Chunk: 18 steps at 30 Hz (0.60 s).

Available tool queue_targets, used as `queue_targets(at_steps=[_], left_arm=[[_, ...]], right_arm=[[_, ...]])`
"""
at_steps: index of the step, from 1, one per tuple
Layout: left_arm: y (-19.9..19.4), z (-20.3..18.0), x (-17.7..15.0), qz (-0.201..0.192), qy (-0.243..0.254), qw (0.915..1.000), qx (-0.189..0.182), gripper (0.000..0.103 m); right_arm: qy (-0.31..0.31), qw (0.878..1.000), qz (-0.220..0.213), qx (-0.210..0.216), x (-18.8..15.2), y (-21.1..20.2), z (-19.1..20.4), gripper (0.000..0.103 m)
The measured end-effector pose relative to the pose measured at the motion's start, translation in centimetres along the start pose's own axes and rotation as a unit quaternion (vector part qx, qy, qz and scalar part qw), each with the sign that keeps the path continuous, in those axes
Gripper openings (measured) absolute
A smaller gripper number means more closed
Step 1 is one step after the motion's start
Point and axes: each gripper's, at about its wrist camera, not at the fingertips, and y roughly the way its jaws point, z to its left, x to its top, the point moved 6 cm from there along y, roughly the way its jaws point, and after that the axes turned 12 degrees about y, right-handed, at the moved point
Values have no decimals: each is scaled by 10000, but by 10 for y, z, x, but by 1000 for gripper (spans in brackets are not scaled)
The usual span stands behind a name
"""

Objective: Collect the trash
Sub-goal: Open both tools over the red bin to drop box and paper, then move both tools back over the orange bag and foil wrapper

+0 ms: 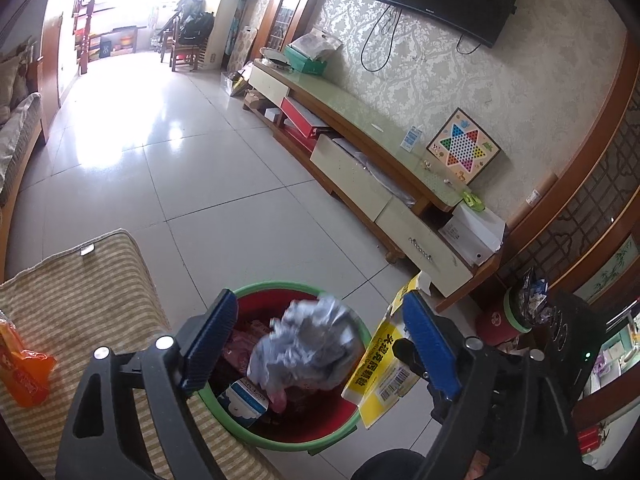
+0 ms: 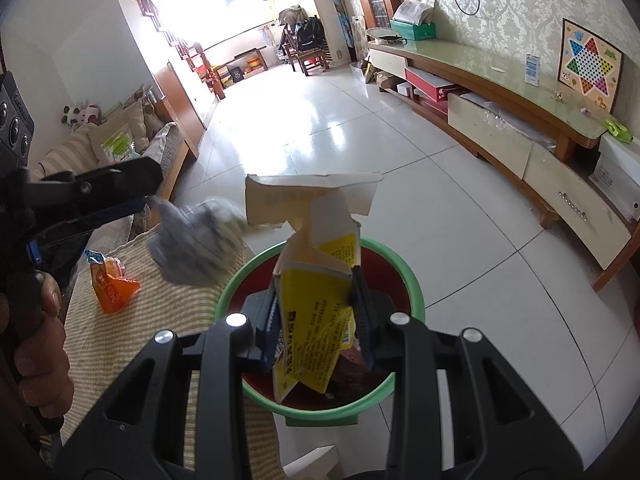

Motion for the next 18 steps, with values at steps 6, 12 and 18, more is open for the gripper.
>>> queue_targets(at_steps=[6,12,18], left_arm=[[-17,14,2,-159,-134,9996,165,88],[-38,37,-10,-183,-309,9985,408,90],[-67,63,-30,-217,-508,9965,632,92]], right_arm=[[-147,9999,41,14,0,1,13,47],[-256,9993,-253,-89,2,-9,28,95],[-319,9991,-264,-66,-2,-12,47,98]])
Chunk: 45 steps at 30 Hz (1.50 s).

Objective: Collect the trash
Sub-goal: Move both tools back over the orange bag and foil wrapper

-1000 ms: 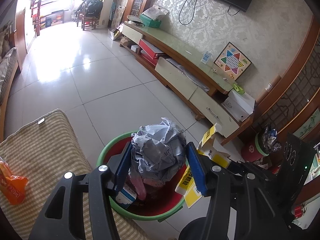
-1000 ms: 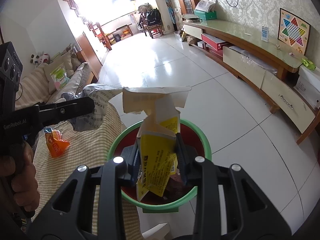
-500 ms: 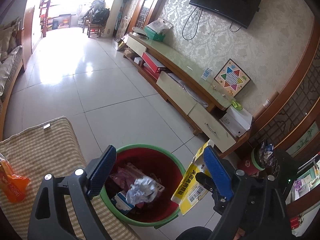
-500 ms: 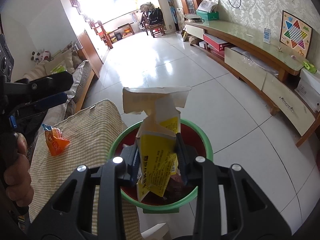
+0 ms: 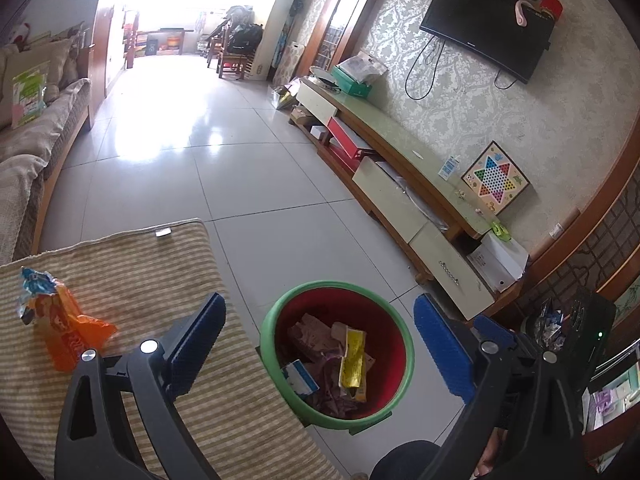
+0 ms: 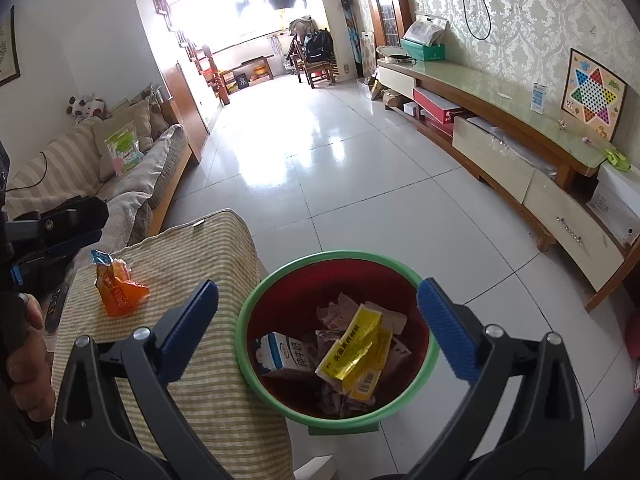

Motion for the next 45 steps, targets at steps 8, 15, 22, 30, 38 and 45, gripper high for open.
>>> queue_targets(at_steps=[8,15,22,30,38,45], left_arm=[[-48,51,-29,-41,-147,9985,530,95],[-101,123,-74,-70,-703,9932,929,95],[-155,191,-118,-187,-1214,9840,1287,95],[-195,243,-156,-283,-1642,9732,1584,95],[-207,280,-189,-196,-1915,9643,1817,95],[-211,301,-196,-82,-1900,9619,1963,95]], right_arm=[[-408,9990,5,185,-11,-6,56,98],[-782,9961,125,392,-35,-3,118,98],[-1357,9878,332,685,-65,7,194,98],[-1895,9750,669,948,-100,37,272,98],[-2186,9647,1127,945,-129,102,322,98],[-2281,9609,1409,687,-144,163,338,98]])
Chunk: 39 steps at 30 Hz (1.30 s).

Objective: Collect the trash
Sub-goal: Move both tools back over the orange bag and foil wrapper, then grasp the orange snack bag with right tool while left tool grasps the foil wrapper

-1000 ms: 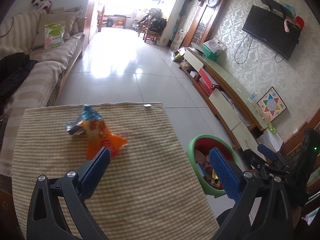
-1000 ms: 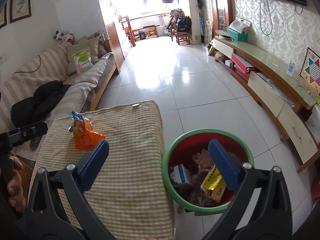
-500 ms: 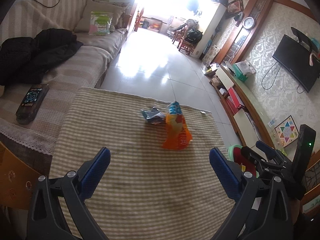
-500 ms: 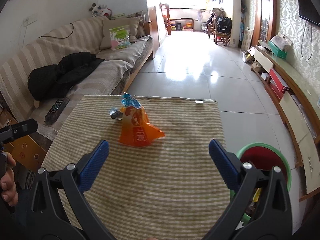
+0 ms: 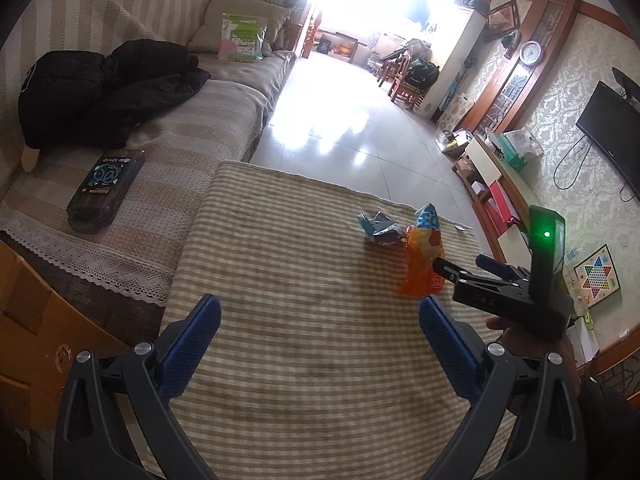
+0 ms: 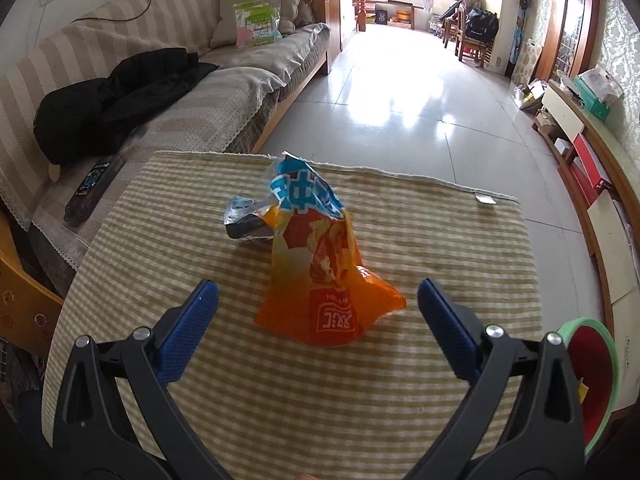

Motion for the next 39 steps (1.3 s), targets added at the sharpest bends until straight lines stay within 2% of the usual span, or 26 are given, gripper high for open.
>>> queue_targets(at_steps=[5,8,14,15,24,28,30,32,36,39], left_arm=[[10,3,8,88,75,9999,35,95],[22,-4,18,138,223,9997,20,95],[52,-36,46,170,771,9969,61,95],[57,-43,51,182,835,9963,26,95],[118,-99,79,485,1432,9881,-267,95],[153,-117,87,761,1642,9829,-333,95],[171,-122,91,920,1701,9809,-227,95],[191,-128,91,1110,1921,9750,-119,95],[225,-127,86,1515,2470,9568,222,95],[245,-115,82,1844,2627,9464,357,87]], right_arm=[[52,9997,249,-67,3,35,-2,95],[116,9991,405,-36,3,47,-5,75],[159,9986,472,168,2,41,-11,61],[165,9984,499,197,1,39,-12,51],[260,9987,366,244,-1,-8,-39,49],[392,9988,229,200,-4,-34,-58,49],[430,9988,178,158,-7,-47,-68,49],[449,9988,143,115,-9,-57,-78,49],[545,9984,108,67,-16,-74,-98,49],[701,9975,82,76,-19,-82,-112,49]])
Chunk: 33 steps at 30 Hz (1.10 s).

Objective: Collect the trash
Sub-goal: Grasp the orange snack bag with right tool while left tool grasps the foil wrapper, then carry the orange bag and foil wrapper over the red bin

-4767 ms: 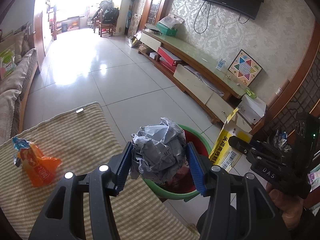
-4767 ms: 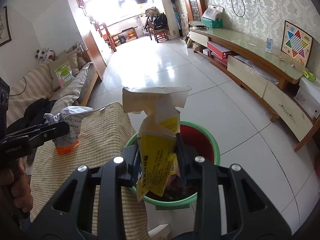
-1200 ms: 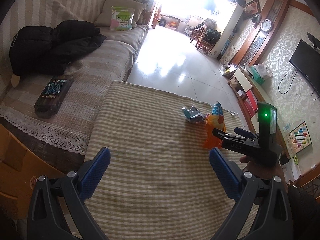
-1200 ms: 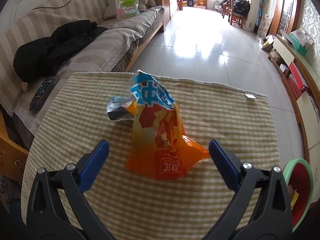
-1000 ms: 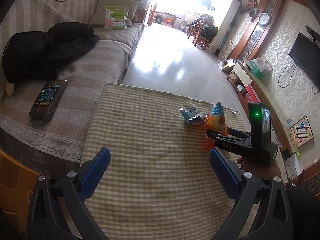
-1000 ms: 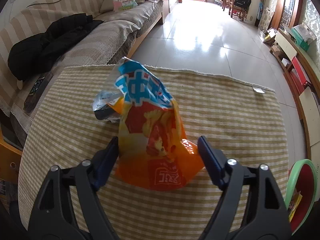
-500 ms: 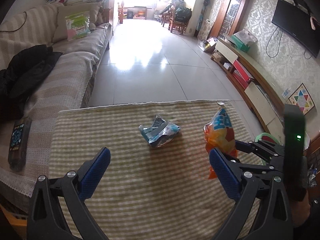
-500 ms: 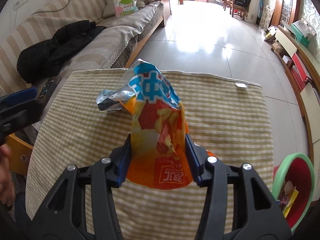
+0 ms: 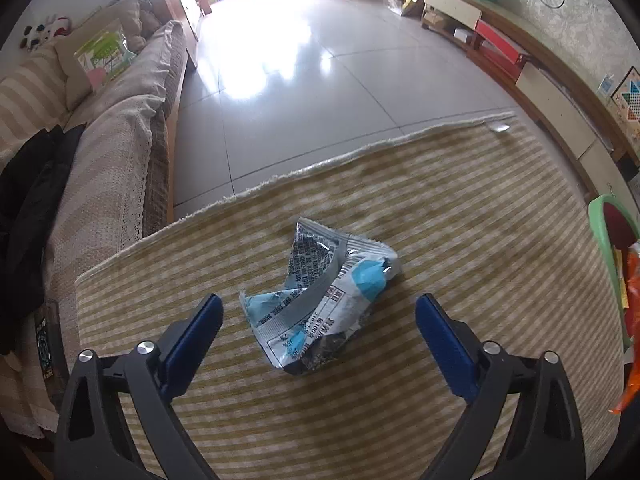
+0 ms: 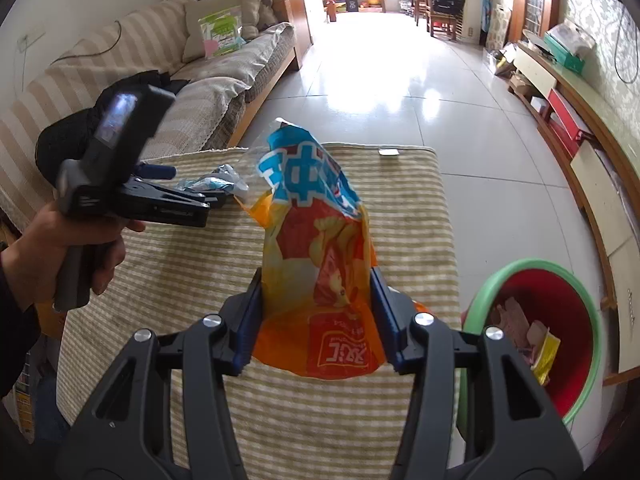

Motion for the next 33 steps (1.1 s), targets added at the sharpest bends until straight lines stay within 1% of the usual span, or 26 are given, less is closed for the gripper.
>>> queue_targets(at_steps=[3,4,6,7,10,11,12,13,16,21,25,30,33], left_arm=[[13,3,1,167,24,9998,-141,83],[16,5,2,237,14,9996,-138,70],[16,7,3,225,-75,9995,-224,61],[15,7,5,221,-105,9994,-249,52],[9,4,5,156,-31,9997,-172,42],[6,3,4,125,-60,9997,-220,37],[5,2,3,97,-91,9995,-272,36],[2,0,1,66,-127,9994,-314,31],[-6,-4,-8,-43,-268,9985,-481,28],[-30,-12,-27,-302,-511,9956,-729,27],[-60,-22,-40,-551,-529,9941,-767,27],[-107,-37,-54,-940,-558,9910,-778,27],[-130,-44,-61,-1084,-532,9895,-794,27]], right_arm=[[77,10000,-18,-1,-2,-3,-8,49],[90,10000,-22,1,-3,-5,-10,49],[107,9999,-43,8,-3,-7,-12,49],[113,9999,-56,12,-4,-9,-13,49],[135,9999,-72,28,-5,-11,-13,49],[139,9999,-79,33,-5,-11,-13,49],[143,9999,-85,42,-5,-11,-13,49],[146,9998,-93,53,-6,-12,-12,49],[130,9998,-119,89,-8,-16,-10,49],[89,9997,-191,137,-9,-23,-3,49],[67,9994,-278,196,-11,-33,4,49],[102,9988,-366,318,-16,-48,10,49],[63,9984,-416,369,-19,-56,14,49]])
